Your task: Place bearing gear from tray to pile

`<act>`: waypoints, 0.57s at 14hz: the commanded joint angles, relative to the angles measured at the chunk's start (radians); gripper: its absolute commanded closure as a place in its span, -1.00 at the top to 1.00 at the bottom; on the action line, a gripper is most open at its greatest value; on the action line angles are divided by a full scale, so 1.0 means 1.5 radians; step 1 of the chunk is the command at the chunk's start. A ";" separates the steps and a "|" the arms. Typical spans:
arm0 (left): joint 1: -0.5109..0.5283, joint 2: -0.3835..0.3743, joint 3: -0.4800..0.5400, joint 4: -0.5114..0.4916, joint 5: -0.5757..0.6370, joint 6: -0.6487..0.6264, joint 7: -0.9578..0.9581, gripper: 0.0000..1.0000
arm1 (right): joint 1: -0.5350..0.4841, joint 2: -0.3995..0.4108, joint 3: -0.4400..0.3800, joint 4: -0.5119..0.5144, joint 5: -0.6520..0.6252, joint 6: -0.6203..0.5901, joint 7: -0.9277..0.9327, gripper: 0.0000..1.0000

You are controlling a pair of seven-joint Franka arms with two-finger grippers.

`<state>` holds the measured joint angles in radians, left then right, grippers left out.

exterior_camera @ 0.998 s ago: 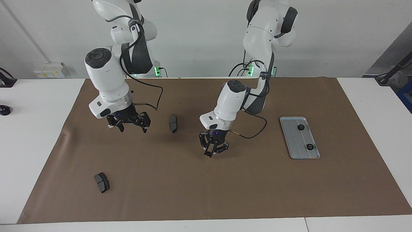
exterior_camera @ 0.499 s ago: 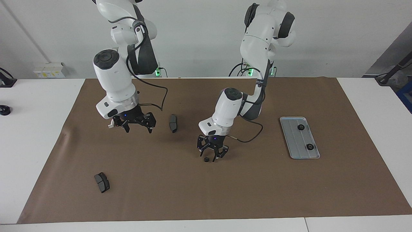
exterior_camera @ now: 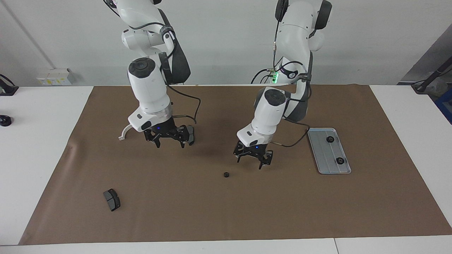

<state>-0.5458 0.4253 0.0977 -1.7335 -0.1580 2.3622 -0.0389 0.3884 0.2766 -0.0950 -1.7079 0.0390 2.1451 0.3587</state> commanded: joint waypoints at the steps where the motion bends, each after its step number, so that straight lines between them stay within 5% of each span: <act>1: 0.073 -0.109 -0.003 -0.085 0.012 -0.097 0.001 1.00 | 0.024 0.083 0.001 0.088 0.012 0.007 0.046 1.00; 6: 0.169 -0.173 -0.003 -0.087 0.091 -0.226 0.006 1.00 | 0.102 0.268 0.002 0.268 0.006 0.017 0.121 1.00; 8: 0.207 -0.186 -0.003 -0.087 0.093 -0.264 0.010 1.00 | 0.113 0.302 0.002 0.290 0.001 0.046 0.121 1.00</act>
<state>-0.2842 0.1879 0.1048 -1.8286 -0.0413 2.0083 -0.0266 0.5570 0.6331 -0.0918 -1.3838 0.0389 2.1925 0.5255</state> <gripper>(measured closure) 0.000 0.000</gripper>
